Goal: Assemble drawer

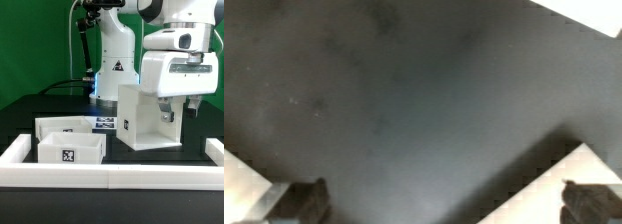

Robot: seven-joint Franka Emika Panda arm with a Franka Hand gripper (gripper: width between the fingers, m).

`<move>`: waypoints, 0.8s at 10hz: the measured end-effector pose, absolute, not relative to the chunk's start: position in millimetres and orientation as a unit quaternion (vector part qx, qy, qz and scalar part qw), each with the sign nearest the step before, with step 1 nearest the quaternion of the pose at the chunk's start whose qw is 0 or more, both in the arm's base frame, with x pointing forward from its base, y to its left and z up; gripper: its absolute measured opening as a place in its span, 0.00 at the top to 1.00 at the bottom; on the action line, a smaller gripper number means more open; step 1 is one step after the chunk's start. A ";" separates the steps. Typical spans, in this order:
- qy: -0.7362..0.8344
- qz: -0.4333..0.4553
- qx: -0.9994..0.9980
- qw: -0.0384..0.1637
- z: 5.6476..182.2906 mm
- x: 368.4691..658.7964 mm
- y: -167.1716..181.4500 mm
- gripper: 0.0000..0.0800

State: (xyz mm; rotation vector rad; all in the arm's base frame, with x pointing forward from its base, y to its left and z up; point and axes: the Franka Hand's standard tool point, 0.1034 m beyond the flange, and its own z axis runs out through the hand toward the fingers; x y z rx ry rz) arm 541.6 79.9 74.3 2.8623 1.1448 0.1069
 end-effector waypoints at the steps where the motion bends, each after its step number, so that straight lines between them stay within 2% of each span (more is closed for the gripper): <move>1: 0.372 0.033 0.927 0.033 74.0 541.6 78.4 0.19; 5: 0.365 0.029 0.930 0.032 74.9 540.4 79.0 0.19; 8: 0.336 -0.007 0.941 0.035 97.8 529.3 83.0 0.19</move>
Offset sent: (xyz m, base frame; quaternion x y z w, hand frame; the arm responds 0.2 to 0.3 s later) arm 0.0000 0.0000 0.0000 0.0000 0.0000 0.0000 1.0000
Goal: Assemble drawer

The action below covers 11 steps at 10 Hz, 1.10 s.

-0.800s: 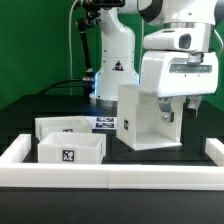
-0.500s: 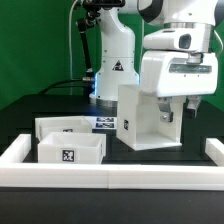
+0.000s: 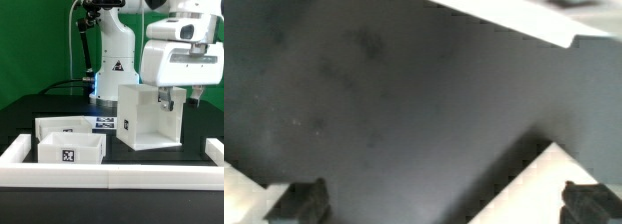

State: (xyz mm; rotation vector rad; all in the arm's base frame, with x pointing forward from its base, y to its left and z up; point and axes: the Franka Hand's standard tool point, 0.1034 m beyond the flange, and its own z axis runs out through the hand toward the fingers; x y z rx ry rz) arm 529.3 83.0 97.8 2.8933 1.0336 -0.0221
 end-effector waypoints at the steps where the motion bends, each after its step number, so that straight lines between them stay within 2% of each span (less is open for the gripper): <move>1: 0.336 -0.012 0.941 0.036 109.6 526.9 84.3 0.19; 5: 0.333 -0.015 0.942 0.041 142.2 513.1 88.8 0.19; 9: 0.332 -0.018 0.942 0.041 138.8 511.9 87.8 0.19; 11: 0.282 -0.025 0.958 0.041 143.2 490.9 89.8 0.19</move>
Offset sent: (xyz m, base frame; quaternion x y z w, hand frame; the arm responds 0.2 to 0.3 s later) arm -0.0342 0.0072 0.0393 0.0235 -0.0282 0.0474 0.9982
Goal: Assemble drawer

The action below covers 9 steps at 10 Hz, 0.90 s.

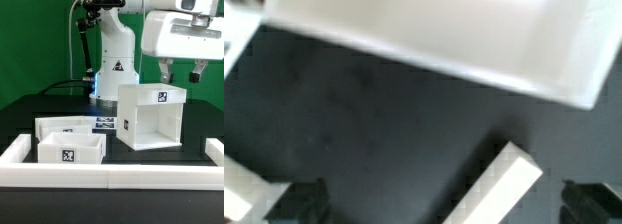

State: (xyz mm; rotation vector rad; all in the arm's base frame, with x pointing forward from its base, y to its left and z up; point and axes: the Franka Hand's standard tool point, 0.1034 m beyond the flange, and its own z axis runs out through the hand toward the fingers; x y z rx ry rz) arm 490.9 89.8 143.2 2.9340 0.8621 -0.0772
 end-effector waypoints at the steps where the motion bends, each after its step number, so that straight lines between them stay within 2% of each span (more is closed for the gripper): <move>1: 0.278 -0.028 0.959 0.037 144.3 480.9 91.5 0.19; 4: 0.276 -0.035 0.960 0.031 134.7 447.7 96.6 0.19; 7: 0.277 -0.041 0.960 0.027 114.1 427.8 95.3 0.19; 9: 0.276 -0.049 0.959 0.024 104.4 424.3 90.5 0.19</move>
Offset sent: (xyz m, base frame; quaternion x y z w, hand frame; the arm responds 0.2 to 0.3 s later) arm -0.0502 0.0123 -0.0099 0.0202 0.0146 0.0365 0.9990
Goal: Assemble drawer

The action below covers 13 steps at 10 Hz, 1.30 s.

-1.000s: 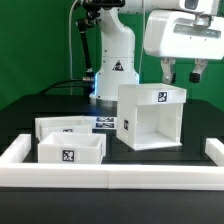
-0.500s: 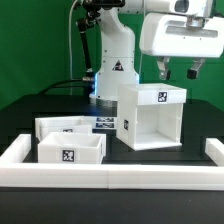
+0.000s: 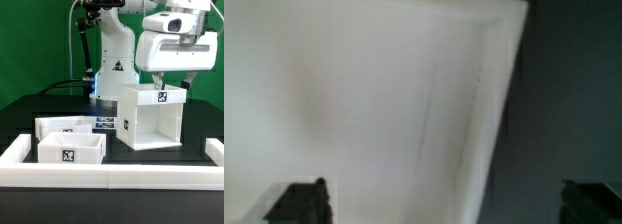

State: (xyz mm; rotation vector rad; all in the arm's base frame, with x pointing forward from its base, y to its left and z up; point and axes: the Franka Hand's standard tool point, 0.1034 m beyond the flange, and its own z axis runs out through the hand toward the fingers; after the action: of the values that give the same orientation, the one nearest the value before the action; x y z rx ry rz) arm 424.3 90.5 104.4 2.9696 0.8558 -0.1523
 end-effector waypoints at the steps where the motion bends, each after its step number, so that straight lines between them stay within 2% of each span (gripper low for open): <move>1: 0.275 -0.052 0.960 0.020 102.1 423.2 89.0 0.19; 3: 0.267 -0.054 0.962 0.012 101.3 423.2 87.5 0.19; 4: 0.263 -0.056 0.963 0.007 99.5 422.6 87.4 0.35; 5: 0.262 -0.057 0.963 0.006 98.2 422.1 87.6 0.35; 6: 0.262 -0.057 0.963 0.006 98.2 422.0 87.5 0.59; 7: 0.262 -0.057 0.963 0.006 98.0 421.8 87.5 0.59; 8: 0.262 -0.057 0.963 0.006 97.8 421.6 87.5 0.83; 9: 0.263 -0.057 0.963 0.006 97.8 421.8 87.6 0.95; 13: 0.263 -0.057 0.963 0.006 97.6 421.6 87.4 0.95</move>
Offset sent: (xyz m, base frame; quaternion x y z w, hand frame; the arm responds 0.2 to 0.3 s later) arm 0.0042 0.0028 -0.0048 0.0479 0.0078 0.0216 0.9986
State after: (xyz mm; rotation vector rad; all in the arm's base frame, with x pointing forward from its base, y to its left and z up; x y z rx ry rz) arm 421.6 87.4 97.6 3.0141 0.8219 -0.1791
